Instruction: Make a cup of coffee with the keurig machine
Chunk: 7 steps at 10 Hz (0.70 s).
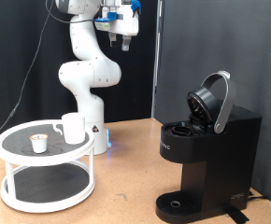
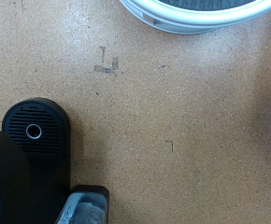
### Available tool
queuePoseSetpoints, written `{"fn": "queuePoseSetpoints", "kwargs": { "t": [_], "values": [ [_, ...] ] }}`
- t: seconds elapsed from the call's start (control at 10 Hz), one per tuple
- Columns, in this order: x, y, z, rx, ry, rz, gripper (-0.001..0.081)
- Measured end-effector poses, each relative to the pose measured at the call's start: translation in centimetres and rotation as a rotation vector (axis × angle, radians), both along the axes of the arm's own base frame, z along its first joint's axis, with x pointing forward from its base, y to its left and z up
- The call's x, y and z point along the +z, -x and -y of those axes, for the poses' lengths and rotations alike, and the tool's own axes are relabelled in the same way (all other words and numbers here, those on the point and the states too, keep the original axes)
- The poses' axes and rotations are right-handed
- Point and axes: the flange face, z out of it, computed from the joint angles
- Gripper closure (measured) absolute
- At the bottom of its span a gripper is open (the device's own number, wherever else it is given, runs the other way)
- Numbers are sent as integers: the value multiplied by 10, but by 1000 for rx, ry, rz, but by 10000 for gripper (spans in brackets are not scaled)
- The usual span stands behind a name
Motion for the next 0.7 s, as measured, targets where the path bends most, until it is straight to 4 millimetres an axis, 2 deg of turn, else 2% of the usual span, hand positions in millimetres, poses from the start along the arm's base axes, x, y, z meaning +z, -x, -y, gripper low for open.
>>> {"fn": "queuePoseSetpoints", "kwargs": {
  "t": [0.2, 0.3, 0.7],
  "values": [
    [0, 0, 7, -8, -8, 1, 72],
    [0, 0, 19, -15, -14, 5, 72],
    [-2, 10, 88, -13, -12, 4, 72]
  ]
}}
